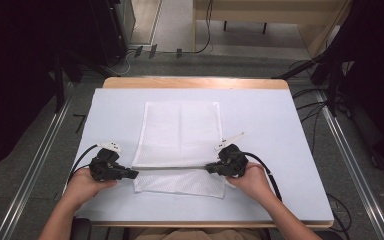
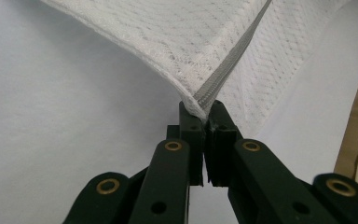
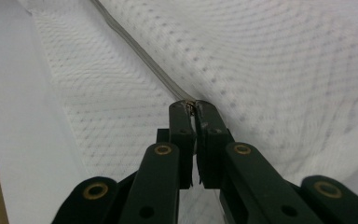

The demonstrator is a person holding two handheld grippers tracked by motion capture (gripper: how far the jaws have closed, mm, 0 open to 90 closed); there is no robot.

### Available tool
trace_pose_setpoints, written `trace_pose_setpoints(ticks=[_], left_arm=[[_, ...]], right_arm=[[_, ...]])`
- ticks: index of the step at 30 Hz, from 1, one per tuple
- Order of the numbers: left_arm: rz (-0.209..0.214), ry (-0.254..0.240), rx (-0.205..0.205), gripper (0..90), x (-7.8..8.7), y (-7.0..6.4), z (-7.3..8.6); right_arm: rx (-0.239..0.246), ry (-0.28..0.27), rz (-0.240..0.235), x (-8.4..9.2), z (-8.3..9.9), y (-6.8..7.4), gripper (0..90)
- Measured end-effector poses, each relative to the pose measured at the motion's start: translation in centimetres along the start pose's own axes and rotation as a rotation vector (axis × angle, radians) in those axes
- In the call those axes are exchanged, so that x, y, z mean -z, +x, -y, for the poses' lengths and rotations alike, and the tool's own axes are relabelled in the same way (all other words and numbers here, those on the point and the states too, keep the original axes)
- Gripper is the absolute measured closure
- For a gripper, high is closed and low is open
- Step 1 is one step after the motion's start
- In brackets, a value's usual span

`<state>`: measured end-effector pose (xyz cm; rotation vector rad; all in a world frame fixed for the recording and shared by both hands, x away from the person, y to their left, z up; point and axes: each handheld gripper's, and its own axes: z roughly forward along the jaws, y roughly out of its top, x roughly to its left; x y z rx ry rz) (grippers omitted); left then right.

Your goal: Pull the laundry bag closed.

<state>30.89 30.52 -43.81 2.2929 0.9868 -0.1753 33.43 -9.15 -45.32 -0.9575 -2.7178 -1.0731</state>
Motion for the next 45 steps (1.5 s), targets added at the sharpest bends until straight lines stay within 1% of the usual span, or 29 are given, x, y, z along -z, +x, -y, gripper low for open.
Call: trace_pose_setpoints(ticks=[5,7,11,14,15,17,18,19,21,22,24,26,27,28,29,30,31,33,35,37,38,39,41,42,43,45], left_arm=[[0.007,0.003,0.003,87.9,-0.1,-0.1,0.0],[0.009,0.006,0.002,87.9,-0.1,-0.1,0.0],[0.011,0.008,0.005,87.8,-0.2,-0.2,0.0],[0.013,0.012,0.001,87.9,-0.3,-0.2,0.0],[0.017,0.012,0.0,87.8,-0.3,-0.2,0.0],[0.016,0.008,-0.005,87.9,-0.3,-0.3,-0.1],[0.016,0.014,-0.007,87.9,-0.4,-0.4,-0.1],[0.006,0.012,-0.01,88.0,-0.4,-0.4,-0.1],[0.018,0.011,-0.007,88.0,-0.3,-0.3,-0.1],[0.012,0.01,-0.003,88.0,-0.4,-0.4,-0.1],[0.025,0.021,-0.003,88.0,-0.4,-0.3,-0.1],[0.02,0.014,-0.002,87.8,-0.4,-0.3,-0.1],[0.016,0.007,-0.002,87.1,-0.4,-0.3,-0.1],[0.019,0.0,0.011,84.4,-0.4,-0.2,-0.1],[0.032,-0.007,0.018,78.2,-0.4,-0.1,-0.1],[0.028,-0.013,0.013,75.8,-0.3,-0.2,-0.1],[0.029,-0.017,0.004,73.4,-0.2,-0.2,-0.1],[0.024,-0.03,0.007,70.2,-0.1,-0.2,-0.1],[0.023,-0.036,0.009,66.9,0.0,-0.2,-0.1],[0.016,-0.055,0.014,62.7,0.2,-0.2,-0.2],[0.013,-0.067,0.019,61.0,0.2,-0.2,-0.2],[0.006,-0.079,0.018,58.4,0.3,-0.1,-0.2],[0.0,-0.093,0.028,55.1,0.4,-0.1,-0.2],[-0.009,-0.101,0.029,52.4,0.5,0.0,-0.2],[-0.017,-0.108,0.032,49.8,0.5,0.0,-0.3],[-0.025,-0.128,0.037,47.2,0.7,0.1,-0.3]], right_arm=[[-0.023,-0.009,0.009,0.9,0.5,-0.7,88.2],[-0.019,-0.013,0.01,1.0,0.6,-0.9,88.2],[-0.029,-0.009,0.011,1.4,1.0,-1.2,88.2],[-0.037,-0.005,0.009,1.8,1.2,-1.3,88.2],[-0.034,-0.001,0.014,1.9,1.2,-1.4,88.2],[-0.032,-0.003,0.007,2.0,1.4,-1.5,88.3],[-0.028,-0.004,0.006,2.1,1.5,-1.5,88.3],[-0.031,0.001,0.007,2.1,1.5,-1.4,88.3],[-0.03,0.002,0.002,2.2,1.7,-1.5,88.3],[-0.027,0.003,0.0,2.2,1.7,-1.6,88.3],[-0.035,0.008,0.001,2.3,1.7,-1.5,88.3],[-0.038,0.011,-0.005,2.3,1.7,-1.4,88.2],[-0.032,0.004,-0.003,2.3,1.6,-1.4,88.1],[-0.02,-0.006,0.001,2.3,1.6,-1.3,88.0],[-0.012,-0.008,0.002,2.3,1.5,-1.2,87.8],[-0.005,-0.008,0.007,2.3,1.4,-1.1,87.6],[-0.009,-0.008,0.009,2.3,1.4,-1.0,87.4],[0.007,-0.014,0.017,2.1,1.4,-0.9,86.8],[0.012,-0.028,0.014,2.2,1.3,-0.8,81.6],[0.023,-0.053,0.017,2.5,1.2,-0.6,77.4],[0.029,-0.072,0.014,2.7,1.1,-0.5,73.9],[0.032,-0.086,0.02,2.8,1.1,-0.5,70.8],[0.041,-0.118,0.037,2.9,1.1,-0.4,62.4],[0.041,-0.128,0.049,3.0,1.1,-0.5,57.3],[0.039,-0.132,0.06,3.0,1.1,-0.6,54.2],[0.053,-0.149,0.086,3.1,1.2,-0.8,46.6]])
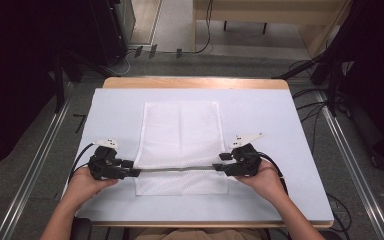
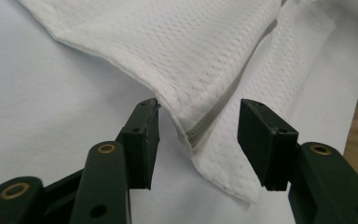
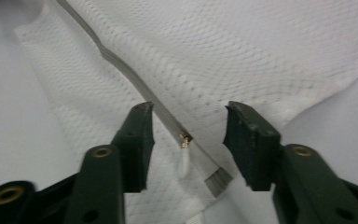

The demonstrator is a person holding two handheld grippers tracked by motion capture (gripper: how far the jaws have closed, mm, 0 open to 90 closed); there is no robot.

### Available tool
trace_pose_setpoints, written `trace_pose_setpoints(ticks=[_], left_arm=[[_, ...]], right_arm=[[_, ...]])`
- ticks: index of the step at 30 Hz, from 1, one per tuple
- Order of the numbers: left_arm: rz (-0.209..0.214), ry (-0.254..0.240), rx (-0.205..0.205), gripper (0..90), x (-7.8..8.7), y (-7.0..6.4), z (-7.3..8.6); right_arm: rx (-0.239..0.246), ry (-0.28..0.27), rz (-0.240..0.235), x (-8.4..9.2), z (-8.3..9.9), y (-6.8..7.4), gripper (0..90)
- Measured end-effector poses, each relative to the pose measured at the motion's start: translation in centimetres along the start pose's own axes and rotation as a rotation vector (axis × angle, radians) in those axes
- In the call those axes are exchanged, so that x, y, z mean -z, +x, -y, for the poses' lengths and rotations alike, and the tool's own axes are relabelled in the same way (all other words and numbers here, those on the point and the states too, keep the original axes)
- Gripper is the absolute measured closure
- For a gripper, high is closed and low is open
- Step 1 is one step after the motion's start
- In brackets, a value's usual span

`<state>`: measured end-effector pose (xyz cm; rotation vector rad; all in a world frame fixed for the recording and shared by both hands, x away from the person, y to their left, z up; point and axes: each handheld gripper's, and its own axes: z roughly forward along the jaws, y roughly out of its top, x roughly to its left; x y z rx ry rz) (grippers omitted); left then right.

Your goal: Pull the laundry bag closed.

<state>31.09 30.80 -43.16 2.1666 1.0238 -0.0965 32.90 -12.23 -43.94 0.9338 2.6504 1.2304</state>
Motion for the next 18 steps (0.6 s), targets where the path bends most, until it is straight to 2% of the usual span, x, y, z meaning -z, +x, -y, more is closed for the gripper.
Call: trace_pose_setpoints(ticks=[2,6,9,12,16,18], left_arm=[[-0.025,-0.031,0.001,44.1,0.2,0.0,0.0],[-0.064,-0.079,0.016,39.8,0.8,0.5,0.0],[-0.093,-0.093,0.034,38.7,1.1,0.8,0.1],[-0.119,-0.108,0.038,37.9,1.4,1.1,0.2],[-0.143,-0.128,0.043,37.0,1.7,1.4,0.4],[-0.166,-0.137,0.058,36.8,1.9,1.6,0.5]], right_arm=[[0.003,-0.018,0.018,0.2,0.1,-0.4,42.6],[-0.03,-0.046,0.046,0.8,0.3,-1.2,36.8],[-0.041,-0.056,0.066,1.1,0.5,-1.8,34.4],[-0.035,-0.083,0.112,1.3,0.8,-2.2,31.4],[-0.059,-0.096,0.128,1.7,1.1,-2.9,30.2],[-0.065,-0.101,0.137,1.9,1.3,-3.3,29.7]])
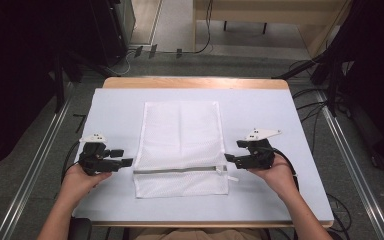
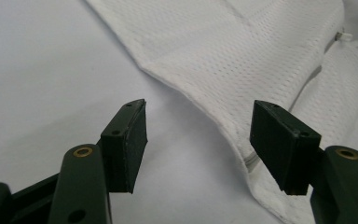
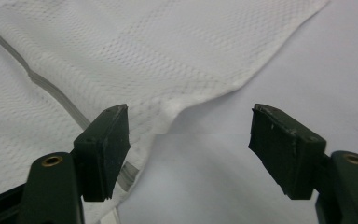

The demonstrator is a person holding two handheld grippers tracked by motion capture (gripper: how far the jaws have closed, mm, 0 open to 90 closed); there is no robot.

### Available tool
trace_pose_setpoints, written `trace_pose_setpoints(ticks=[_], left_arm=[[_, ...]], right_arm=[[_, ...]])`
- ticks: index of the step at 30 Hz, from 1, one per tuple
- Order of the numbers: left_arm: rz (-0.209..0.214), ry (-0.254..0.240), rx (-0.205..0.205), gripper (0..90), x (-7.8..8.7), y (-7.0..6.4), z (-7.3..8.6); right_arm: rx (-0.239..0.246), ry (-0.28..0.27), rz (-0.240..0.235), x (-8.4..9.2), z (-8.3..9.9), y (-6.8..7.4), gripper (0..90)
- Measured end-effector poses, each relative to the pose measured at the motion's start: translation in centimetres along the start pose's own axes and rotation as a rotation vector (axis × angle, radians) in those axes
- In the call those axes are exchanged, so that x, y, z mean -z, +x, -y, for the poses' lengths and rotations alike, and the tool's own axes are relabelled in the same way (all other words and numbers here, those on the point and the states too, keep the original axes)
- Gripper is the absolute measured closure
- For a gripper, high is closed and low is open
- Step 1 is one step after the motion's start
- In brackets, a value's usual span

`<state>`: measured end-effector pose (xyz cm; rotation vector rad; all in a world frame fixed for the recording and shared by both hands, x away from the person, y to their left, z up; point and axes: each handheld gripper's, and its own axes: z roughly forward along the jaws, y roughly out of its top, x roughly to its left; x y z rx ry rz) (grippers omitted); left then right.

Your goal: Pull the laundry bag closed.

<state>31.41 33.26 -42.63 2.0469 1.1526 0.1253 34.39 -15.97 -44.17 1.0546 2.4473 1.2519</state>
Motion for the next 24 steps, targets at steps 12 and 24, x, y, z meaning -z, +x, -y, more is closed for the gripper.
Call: trace_pose_setpoints(ticks=[12,24], left_arm=[[-0.066,-0.029,0.056,36.3,0.8,1.6,0.5],[-0.1,-0.026,0.07,35.9,0.5,2.2,0.6]], right_arm=[[-0.003,-0.029,0.066,1.5,0.9,-2.0,25.1],[-0.038,0.0,0.1,1.5,2.0,-4.3,20.0]])
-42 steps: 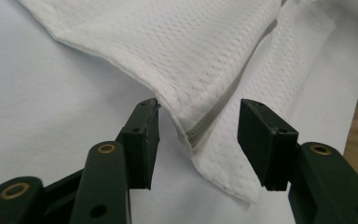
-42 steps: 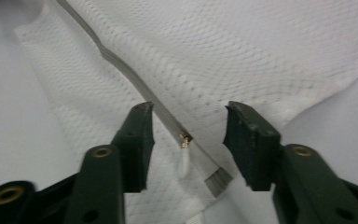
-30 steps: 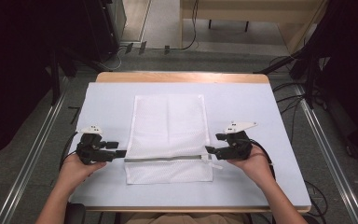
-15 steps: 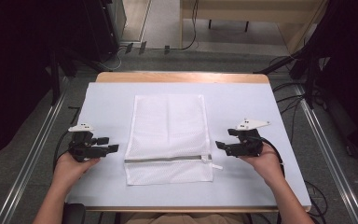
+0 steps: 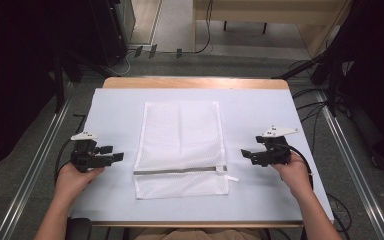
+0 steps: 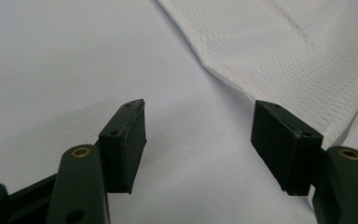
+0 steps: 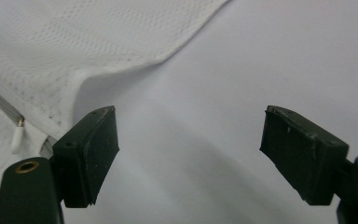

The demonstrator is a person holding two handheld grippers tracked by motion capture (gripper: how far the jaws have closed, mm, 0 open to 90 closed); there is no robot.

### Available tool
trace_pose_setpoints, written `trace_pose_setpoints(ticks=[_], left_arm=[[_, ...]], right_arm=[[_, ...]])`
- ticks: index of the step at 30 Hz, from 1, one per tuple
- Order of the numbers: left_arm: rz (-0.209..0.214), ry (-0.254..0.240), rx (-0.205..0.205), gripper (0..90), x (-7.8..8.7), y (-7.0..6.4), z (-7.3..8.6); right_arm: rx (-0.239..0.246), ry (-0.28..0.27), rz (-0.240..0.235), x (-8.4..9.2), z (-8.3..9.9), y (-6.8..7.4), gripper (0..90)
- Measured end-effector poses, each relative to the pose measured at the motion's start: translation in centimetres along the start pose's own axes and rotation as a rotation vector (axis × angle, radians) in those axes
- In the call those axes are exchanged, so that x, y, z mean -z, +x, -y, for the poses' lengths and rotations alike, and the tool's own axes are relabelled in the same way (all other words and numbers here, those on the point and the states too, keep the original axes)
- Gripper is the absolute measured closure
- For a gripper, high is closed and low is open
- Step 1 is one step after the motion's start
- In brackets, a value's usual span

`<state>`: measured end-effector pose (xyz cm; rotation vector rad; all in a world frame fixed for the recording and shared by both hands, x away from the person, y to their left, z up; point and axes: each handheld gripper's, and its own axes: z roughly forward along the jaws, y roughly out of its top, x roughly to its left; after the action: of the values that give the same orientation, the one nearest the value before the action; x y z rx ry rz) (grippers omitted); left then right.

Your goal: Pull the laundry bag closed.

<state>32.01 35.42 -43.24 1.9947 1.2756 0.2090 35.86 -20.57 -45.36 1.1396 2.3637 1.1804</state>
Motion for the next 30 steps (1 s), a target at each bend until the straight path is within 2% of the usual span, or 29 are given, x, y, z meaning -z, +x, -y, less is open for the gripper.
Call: trace_pose_setpoints(ticks=[9,16,30], left_arm=[[-0.01,0.007,0.001,35.4,-0.22,0.07,0.03],[-0.017,0.011,0.013,33.6,-0.39,0.06,0.05],[-0.039,0.036,0.008,32.0,-0.79,0.02,0.16]], right_arm=[[-0.023,0.016,0.012,-0.35,0.16,-0.41,20.0],[-0.022,0.017,0.014,-0.41,0.16,-0.42,20.1],[-0.013,0.034,0.012,-0.6,0.2,-0.3,20.4]])
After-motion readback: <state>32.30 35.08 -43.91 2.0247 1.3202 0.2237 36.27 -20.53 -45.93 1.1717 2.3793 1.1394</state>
